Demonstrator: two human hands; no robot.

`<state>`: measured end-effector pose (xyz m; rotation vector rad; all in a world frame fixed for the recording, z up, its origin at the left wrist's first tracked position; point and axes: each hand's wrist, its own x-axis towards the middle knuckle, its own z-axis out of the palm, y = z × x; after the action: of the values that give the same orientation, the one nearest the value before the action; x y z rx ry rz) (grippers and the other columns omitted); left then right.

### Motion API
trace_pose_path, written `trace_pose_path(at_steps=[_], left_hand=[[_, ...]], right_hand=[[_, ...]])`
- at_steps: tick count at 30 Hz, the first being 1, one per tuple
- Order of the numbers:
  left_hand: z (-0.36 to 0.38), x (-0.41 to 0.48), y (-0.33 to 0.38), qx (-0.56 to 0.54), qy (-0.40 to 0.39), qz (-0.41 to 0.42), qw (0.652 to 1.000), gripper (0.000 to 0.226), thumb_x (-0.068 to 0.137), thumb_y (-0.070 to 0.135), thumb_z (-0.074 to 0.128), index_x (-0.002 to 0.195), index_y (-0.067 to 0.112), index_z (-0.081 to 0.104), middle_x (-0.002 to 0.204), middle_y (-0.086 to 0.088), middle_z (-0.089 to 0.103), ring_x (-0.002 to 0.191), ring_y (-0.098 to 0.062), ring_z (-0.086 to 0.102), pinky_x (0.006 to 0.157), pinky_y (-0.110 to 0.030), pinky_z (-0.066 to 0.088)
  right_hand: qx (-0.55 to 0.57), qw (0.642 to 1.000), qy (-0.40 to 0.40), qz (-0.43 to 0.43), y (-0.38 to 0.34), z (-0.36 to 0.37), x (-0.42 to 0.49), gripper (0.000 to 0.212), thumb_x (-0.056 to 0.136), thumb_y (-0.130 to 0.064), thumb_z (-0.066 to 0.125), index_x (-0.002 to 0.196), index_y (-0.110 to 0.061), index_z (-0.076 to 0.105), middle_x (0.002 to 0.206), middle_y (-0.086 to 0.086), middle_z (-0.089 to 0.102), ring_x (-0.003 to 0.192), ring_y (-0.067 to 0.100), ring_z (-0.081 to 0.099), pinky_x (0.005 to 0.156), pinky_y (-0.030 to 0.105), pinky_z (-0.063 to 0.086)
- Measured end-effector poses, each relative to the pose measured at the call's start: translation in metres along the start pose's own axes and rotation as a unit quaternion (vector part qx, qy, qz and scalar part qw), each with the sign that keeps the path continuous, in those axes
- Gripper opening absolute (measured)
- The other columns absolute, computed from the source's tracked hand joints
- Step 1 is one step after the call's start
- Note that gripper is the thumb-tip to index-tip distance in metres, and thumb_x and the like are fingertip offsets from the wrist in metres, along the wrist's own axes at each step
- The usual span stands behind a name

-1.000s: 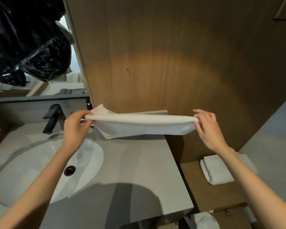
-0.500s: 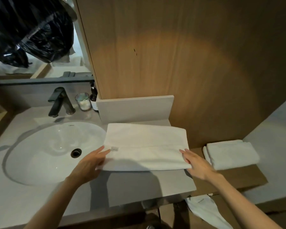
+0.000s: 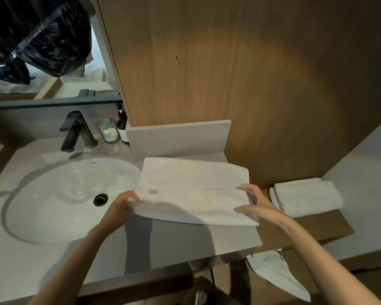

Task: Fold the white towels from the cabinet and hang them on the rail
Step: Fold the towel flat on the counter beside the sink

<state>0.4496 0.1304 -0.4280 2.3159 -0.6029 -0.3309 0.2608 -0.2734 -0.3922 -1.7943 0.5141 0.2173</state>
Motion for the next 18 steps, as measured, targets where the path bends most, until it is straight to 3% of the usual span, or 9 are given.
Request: trace_pose_path(at_steps=[2, 6, 9, 11, 12, 14, 18], left_hand=[[0.007, 0.001, 0.0, -0.075, 0.027, -0.072, 0.994, 0.033, 0.081, -0.013, 0.058, 0.092, 0.018, 0.06, 0.103, -0.002, 0.059, 0.098, -0.025, 0.058, 0.083, -0.032, 0.051], [0.011, 0.003, 0.015, -0.184, 0.104, -0.175, 0.962, 0.025, 0.089, -0.007, 0.05, 0.078, 0.014, 0.056, 0.098, -0.005, 0.057, 0.089, -0.025, 0.057, 0.081, -0.038, 0.051], [0.007, 0.003, 0.015, -0.24, 0.107, -0.217, 0.94, 0.021, 0.089, 0.011, 0.041, 0.075, 0.013, 0.057, 0.092, -0.017, 0.06, 0.084, -0.022, 0.056, 0.076, -0.034, 0.048], [0.006, 0.001, 0.012, -0.216, 0.081, -0.252, 0.94, 0.031, 0.089, 0.031, 0.039, 0.092, 0.016, 0.066, 0.103, -0.007, 0.067, 0.093, -0.022, 0.061, 0.082, -0.037, 0.048], [0.006, 0.001, 0.014, -0.182, 0.068, -0.251, 0.948, 0.034, 0.092, 0.037, 0.041, 0.097, 0.015, 0.066, 0.104, -0.005, 0.067, 0.095, -0.023, 0.061, 0.081, -0.036, 0.047], [0.011, 0.001, 0.019, -0.099, 0.043, -0.227, 0.968, 0.029, 0.095, 0.034, 0.05, 0.103, 0.011, 0.065, 0.099, -0.004, 0.067, 0.092, -0.024, 0.06, 0.076, -0.033, 0.043], [0.018, 0.007, 0.024, 0.031, 0.01, -0.213, 0.977, 0.017, 0.094, 0.018, 0.05, 0.092, 0.002, 0.057, 0.092, -0.013, 0.061, 0.084, -0.028, 0.054, 0.072, -0.032, 0.038]], right_hand=[[0.052, 0.992, 0.108, 0.041, 0.002, 0.011, 0.005, 0.068, 0.083, -0.012, 0.075, 0.137, -0.021, 0.034, 0.131, -0.005, 0.042, 0.125, 0.013, 0.04, 0.096, 0.028, 0.041], [0.033, 0.971, 0.206, 0.117, 0.016, 0.022, 0.017, 0.072, 0.087, -0.025, 0.07, 0.143, -0.009, 0.027, 0.128, 0.007, 0.053, 0.109, 0.02, 0.052, 0.091, 0.032, 0.044], [0.03, 0.963, 0.214, 0.159, 0.026, 0.022, 0.023, 0.055, 0.086, -0.038, 0.069, 0.126, -0.007, 0.049, 0.116, 0.008, 0.061, 0.106, 0.025, 0.058, 0.082, 0.032, 0.046], [0.044, 0.96, 0.219, 0.171, 0.027, 0.023, 0.024, 0.048, 0.083, -0.043, 0.07, 0.109, -0.006, 0.054, 0.102, 0.007, 0.061, 0.1, 0.025, 0.058, 0.076, 0.031, 0.044], [0.034, 0.957, 0.229, 0.172, 0.027, 0.024, 0.024, 0.05, 0.082, -0.044, 0.07, 0.109, -0.006, 0.053, 0.105, 0.008, 0.058, 0.102, 0.025, 0.057, 0.077, 0.032, 0.044], [-0.007, 0.955, 0.243, 0.173, 0.024, 0.025, 0.022, 0.046, 0.085, -0.042, 0.068, 0.109, -0.009, 0.046, 0.111, 0.006, 0.051, 0.104, 0.023, 0.052, 0.08, 0.032, 0.043], [0.029, 0.956, 0.217, 0.196, 0.025, 0.028, 0.019, 0.035, 0.09, -0.037, 0.065, 0.097, -0.005, 0.051, 0.097, 0.008, 0.058, 0.095, 0.025, 0.056, 0.075, 0.033, 0.044]])
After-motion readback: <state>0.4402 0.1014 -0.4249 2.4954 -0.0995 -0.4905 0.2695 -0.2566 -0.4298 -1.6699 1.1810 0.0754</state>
